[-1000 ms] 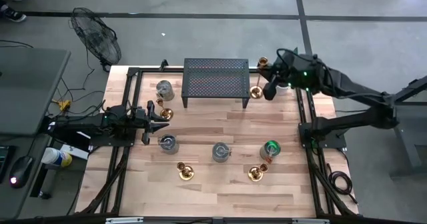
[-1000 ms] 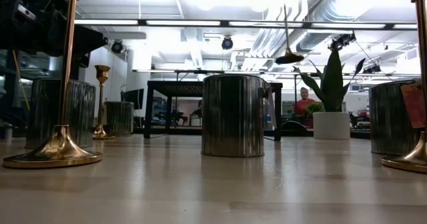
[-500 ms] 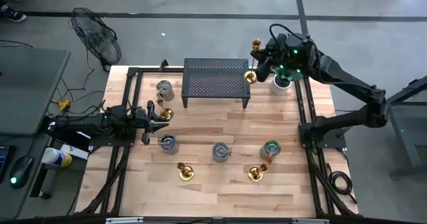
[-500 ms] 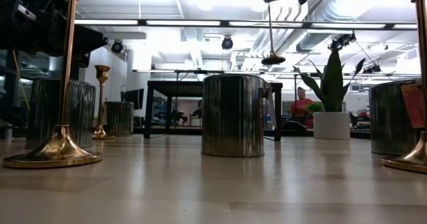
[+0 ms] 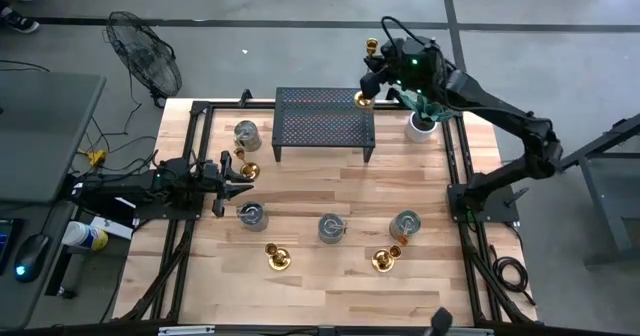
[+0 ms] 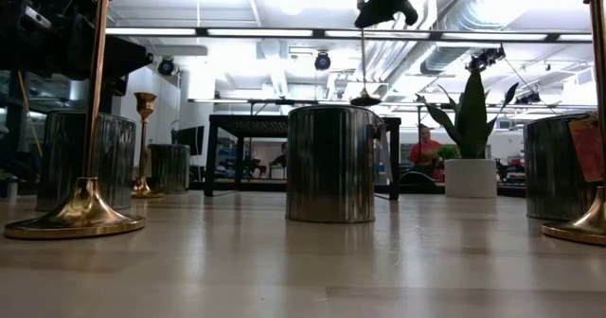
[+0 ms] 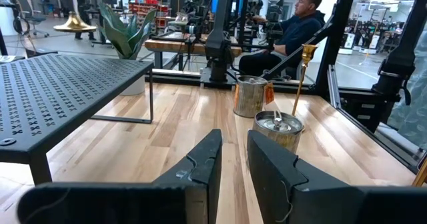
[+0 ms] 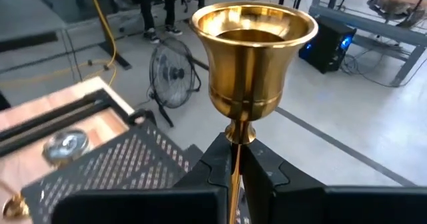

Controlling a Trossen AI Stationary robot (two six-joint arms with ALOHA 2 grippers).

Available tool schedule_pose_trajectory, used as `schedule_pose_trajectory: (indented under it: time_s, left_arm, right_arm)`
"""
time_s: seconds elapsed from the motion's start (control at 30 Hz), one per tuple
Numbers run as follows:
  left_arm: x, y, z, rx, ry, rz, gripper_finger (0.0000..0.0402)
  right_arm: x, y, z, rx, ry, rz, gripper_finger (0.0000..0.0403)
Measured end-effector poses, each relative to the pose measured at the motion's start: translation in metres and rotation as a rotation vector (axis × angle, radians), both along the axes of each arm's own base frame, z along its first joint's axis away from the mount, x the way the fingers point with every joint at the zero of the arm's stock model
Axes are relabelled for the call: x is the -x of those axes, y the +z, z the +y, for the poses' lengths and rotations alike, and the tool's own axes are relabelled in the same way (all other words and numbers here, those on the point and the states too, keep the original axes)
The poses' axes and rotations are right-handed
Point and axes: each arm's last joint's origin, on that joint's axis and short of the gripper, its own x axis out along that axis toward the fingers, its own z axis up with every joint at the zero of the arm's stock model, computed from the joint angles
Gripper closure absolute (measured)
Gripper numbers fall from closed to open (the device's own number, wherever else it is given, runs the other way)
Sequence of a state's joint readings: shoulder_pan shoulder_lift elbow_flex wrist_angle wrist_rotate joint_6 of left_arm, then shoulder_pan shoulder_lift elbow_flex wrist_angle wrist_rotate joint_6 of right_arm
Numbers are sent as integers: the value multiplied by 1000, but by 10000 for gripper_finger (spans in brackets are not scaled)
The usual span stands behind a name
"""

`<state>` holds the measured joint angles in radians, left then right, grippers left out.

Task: Pick & Place candle stick holders
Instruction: Put the gold candle holder on the shelf

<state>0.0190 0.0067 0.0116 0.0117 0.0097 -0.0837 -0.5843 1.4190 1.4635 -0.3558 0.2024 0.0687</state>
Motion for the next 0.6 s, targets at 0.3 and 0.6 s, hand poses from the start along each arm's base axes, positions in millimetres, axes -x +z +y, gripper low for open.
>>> schedule_pose_trajectory:
  time_s: [0.3, 0.6]
  left_arm:
    - [0, 0, 0, 0, 0, 0, 330]
    - [0, 0, 0, 0, 0, 0, 330]
  right_arm:
    - [-16, -16, -16, -33, -51, -27, 395]
    - [-21, -25, -26, -43, -87, -15, 394]
